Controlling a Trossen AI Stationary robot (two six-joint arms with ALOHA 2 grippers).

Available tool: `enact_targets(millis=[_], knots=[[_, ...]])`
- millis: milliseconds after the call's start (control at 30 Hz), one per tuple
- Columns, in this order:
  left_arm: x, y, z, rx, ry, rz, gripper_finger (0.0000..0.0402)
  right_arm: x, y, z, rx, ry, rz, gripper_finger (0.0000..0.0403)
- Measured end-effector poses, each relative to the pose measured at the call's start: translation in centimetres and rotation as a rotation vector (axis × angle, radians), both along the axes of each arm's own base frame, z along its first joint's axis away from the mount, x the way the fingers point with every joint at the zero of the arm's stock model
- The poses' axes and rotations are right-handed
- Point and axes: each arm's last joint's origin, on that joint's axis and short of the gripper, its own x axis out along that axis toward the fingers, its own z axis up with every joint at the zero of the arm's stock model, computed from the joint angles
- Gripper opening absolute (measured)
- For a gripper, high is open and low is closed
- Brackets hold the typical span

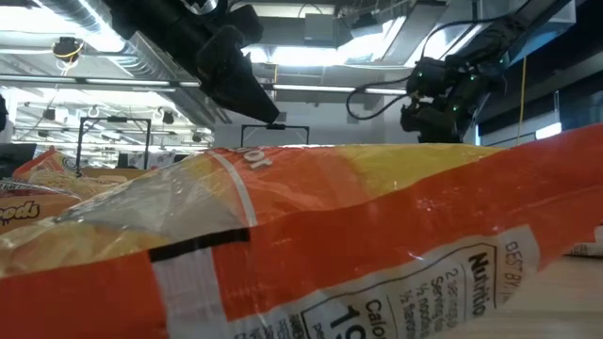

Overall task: Sort Maruchan noodles
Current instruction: Put the red noodle pack into the blue bin

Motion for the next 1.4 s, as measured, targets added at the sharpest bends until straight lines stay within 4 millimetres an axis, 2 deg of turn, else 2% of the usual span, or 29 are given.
enact_targets(millis=[100, 233, 467, 667, 867, 1133, 1400], knots=[[0.0, 0.0, 0.0, 0.000, -0.007, 0.000, 0.0198, -0.3, 0.3, 1.1, 0.004, -0.015, 0.007, 0.0003], [0.1, 0.0, 0.1, 0.000, -0.010, 0.000, 0.0198, -0.5, 0.5, 3.7, -0.001, -0.039, 0.028, 0.0003], [0.1, 0.0, 0.1, 0.005, -0.014, -0.006, 0.0198, -0.3, 1.0, 6.6, 0.128, -0.142, 0.146, 0.0002], [0.9, -0.5, 0.9, 0.089, -0.115, -0.043, 0.0205, 0.0, 1.4, 6.5, 0.241, -0.263, 0.247, 0.0002], [2.5, -1.8, 0.7, 0.284, -0.201, -0.127, 0.0233, 0.8, 2.0, 6.4, 0.290, -0.319, 0.289, 0.0001], [5.3, -2.9, 0.3, 0.602, -0.103, -0.212, 0.0247, 3.1, 4.3, 6.7, 0.379, -0.384, 0.408, 0.0000], [8.1, -4.5, 0.7, 0.746, -0.085, -0.327, 0.0245, 4.4, 6.0, 7.3, 0.406, -0.420, 0.430, 0.0000]])
